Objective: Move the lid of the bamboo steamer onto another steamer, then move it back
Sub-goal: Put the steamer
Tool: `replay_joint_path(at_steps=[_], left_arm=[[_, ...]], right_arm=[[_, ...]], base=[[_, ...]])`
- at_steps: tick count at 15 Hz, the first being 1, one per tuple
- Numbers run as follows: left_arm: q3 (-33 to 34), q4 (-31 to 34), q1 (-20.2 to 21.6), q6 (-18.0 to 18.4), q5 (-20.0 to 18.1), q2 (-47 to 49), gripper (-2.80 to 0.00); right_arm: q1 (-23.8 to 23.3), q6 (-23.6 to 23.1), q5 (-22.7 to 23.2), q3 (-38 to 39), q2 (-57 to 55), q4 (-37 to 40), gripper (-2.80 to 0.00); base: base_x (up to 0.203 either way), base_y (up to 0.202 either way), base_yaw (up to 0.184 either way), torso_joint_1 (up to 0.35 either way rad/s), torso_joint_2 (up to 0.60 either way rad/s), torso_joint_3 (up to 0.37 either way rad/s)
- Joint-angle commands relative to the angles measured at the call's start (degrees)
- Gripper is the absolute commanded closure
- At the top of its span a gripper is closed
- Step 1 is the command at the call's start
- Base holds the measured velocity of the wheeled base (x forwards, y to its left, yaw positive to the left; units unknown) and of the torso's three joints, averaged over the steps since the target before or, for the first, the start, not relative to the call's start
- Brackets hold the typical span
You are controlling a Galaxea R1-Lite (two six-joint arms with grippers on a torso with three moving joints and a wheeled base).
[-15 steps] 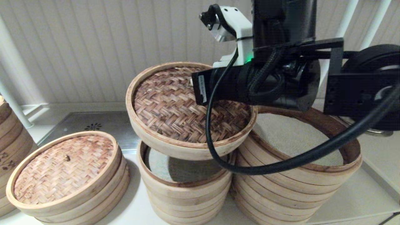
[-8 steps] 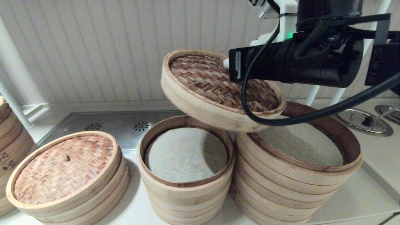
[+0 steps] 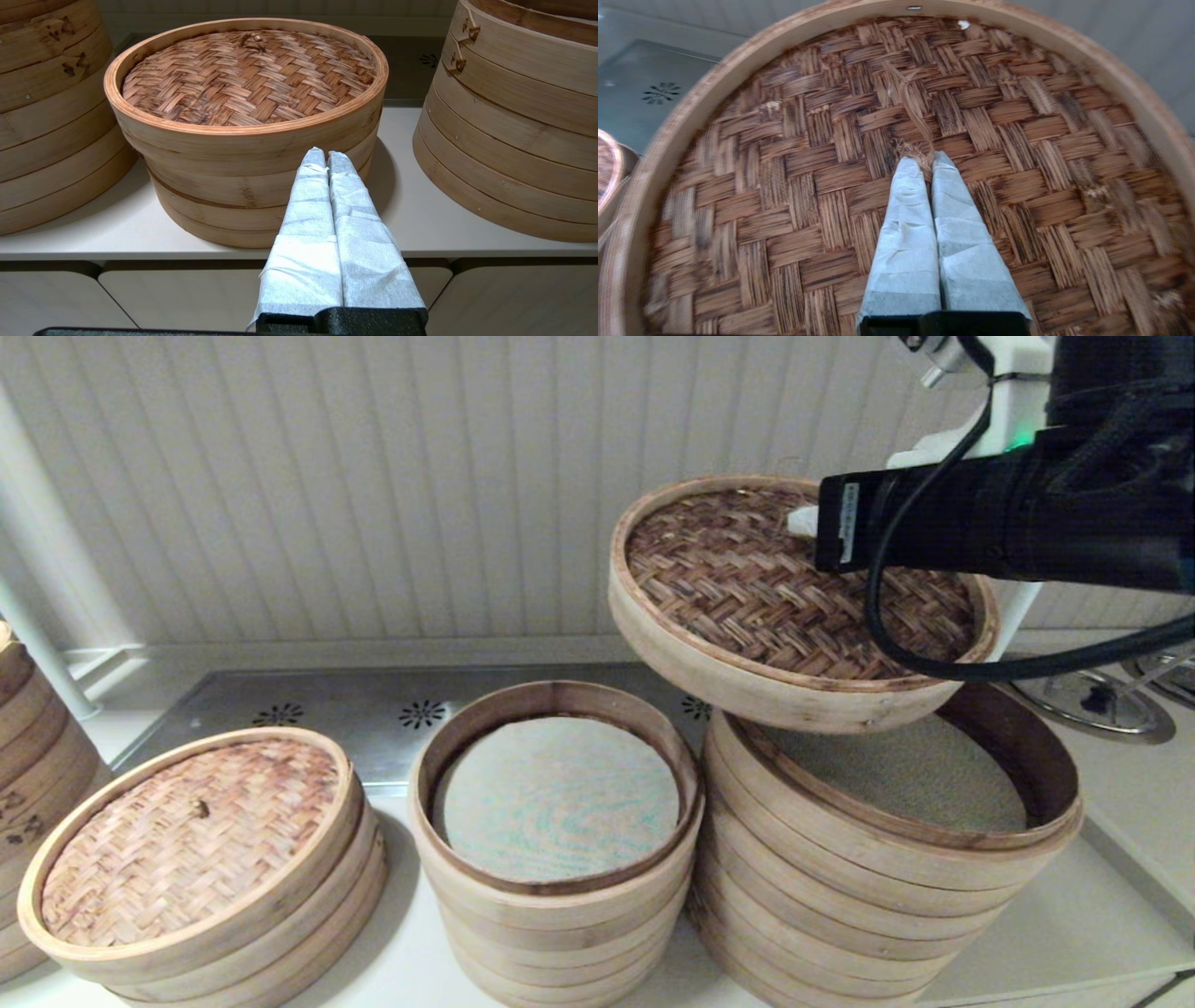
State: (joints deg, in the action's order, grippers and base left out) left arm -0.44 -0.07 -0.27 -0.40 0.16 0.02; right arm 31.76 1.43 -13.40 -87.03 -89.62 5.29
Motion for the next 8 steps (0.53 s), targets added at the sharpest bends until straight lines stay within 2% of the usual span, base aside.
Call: replay_joint_path(at_steps=[1, 8], left_arm=[[0.0, -0.01, 0.0, -0.04, 0.02, -0.02, 0.0], [0.0, -0.01, 0.0, -0.04, 0.02, -0.02, 0.0]], right_arm=[[-2.4, -0.05, 0.09, 4.29, 4.43, -0.06, 0.0], [-10.82, 0.07, 3.78, 15.01, 10.08, -0.51, 0.0]], base=[[0.0, 0.0, 0.0, 0.0, 0.0, 0.0], [0.0, 0.0, 0.0, 0.0, 0.0, 0.0]])
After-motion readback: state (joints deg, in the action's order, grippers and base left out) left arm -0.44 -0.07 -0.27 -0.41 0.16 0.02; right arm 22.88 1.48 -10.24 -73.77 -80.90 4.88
